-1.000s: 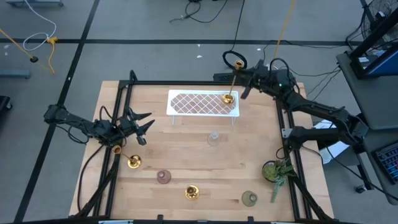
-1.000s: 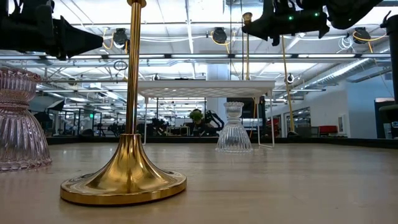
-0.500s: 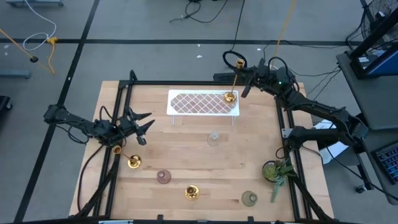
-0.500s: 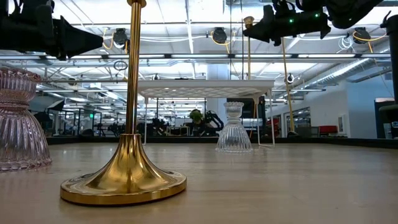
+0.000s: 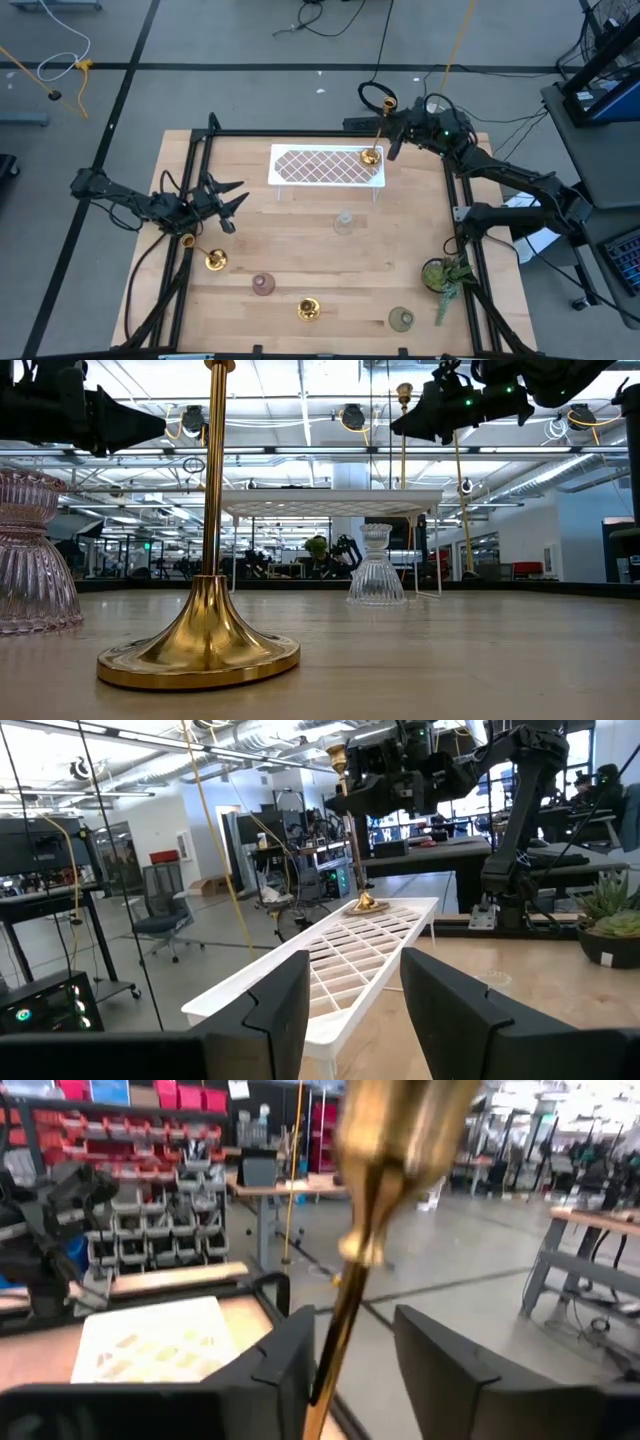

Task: Pick & Place candle stick holders
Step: Put the right golden candle holder on the shelf, then put the top golden candle holder on the shelf

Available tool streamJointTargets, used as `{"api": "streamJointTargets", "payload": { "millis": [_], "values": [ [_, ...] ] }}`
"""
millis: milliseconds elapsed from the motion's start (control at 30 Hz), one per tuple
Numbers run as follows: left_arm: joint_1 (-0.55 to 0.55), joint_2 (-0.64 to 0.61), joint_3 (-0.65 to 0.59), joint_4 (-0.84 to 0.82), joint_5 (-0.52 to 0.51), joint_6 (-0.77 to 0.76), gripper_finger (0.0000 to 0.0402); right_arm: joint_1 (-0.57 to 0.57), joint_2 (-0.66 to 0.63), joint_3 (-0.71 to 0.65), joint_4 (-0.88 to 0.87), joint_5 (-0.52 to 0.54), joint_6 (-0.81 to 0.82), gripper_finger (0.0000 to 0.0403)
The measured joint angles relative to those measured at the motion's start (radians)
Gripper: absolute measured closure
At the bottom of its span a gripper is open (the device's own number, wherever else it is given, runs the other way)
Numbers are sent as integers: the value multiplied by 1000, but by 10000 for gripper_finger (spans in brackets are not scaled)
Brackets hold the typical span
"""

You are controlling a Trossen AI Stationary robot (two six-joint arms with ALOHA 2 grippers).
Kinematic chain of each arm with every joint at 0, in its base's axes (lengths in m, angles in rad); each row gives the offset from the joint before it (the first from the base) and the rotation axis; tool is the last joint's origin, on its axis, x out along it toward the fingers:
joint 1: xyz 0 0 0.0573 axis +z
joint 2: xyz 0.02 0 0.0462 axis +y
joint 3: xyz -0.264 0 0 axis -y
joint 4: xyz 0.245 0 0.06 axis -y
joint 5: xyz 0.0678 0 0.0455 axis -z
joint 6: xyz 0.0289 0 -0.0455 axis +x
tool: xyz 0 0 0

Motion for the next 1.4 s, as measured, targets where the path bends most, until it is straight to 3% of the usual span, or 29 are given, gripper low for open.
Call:
{"api": "streamJointTargets", "payload": {
  "millis": [533,1067,1233,1400],
  "values": [
    [-1,0,0,-102,53,-65,236,0,-32,0,-119,-1,-48,162],
    [0,0,0,-285,35,-132,236,16,-176,0,-442,-35,-48,143],
    [-1,0,8,-284,175,-136,236,75,-220,1,-533,-153,-44,144],
    [-1,0,98,-396,330,-180,236,154,-228,1,-567,-184,5,142]
  ]
}}
